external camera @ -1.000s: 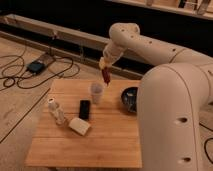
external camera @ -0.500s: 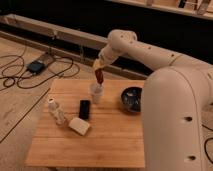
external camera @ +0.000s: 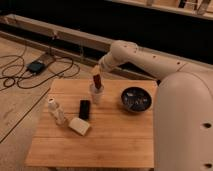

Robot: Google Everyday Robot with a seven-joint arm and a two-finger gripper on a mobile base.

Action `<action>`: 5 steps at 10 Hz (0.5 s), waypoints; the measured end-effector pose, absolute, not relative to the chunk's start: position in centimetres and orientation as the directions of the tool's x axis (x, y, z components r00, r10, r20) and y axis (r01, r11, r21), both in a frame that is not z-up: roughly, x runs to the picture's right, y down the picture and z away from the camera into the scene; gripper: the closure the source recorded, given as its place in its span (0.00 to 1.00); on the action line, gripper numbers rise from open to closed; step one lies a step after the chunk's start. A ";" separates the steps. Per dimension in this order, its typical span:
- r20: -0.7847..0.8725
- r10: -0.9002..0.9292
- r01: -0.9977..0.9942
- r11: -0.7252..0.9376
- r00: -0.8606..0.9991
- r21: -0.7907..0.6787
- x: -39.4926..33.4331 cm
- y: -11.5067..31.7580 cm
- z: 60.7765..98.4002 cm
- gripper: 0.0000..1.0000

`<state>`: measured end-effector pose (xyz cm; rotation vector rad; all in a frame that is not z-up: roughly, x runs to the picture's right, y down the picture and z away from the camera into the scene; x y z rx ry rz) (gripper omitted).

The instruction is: Place the pepper in the ceramic cup

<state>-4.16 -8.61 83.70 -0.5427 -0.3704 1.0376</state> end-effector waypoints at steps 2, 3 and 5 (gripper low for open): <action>0.052 0.885 -0.692 0.397 0.462 -0.603 -4.7 -7.3 83.7 0.62; 0.060 0.885 -0.685 0.399 0.462 -0.609 -4.9 -6.7 83.8 0.50; 0.070 0.883 -0.678 0.404 0.463 -0.615 -5.2 -6.1 83.9 0.32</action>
